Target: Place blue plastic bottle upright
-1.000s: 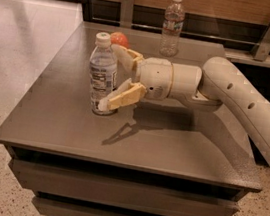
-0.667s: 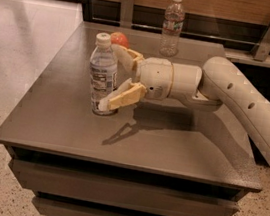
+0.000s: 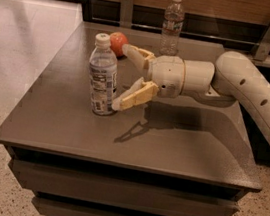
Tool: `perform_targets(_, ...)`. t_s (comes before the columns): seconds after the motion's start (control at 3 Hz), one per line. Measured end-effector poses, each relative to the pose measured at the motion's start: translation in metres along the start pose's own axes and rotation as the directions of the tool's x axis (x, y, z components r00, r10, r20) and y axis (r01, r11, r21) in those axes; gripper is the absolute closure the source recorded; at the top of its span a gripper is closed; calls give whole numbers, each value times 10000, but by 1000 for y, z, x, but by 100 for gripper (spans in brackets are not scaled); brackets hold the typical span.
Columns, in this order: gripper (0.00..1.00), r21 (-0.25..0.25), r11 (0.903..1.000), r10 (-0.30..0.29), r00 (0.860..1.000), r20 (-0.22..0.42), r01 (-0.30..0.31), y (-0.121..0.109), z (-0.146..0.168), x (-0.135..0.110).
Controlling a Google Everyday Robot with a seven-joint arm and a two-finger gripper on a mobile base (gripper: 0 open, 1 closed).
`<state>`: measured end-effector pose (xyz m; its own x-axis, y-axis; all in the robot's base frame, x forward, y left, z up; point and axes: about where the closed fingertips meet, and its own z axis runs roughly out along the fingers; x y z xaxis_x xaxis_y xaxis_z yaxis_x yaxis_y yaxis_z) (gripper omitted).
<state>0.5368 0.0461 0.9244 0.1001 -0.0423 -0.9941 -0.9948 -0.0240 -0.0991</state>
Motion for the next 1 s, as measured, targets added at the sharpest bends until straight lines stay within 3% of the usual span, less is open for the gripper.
perform_targets(1.0,0,201,9997,184,9945,-1030,-164,-6,-26,12)
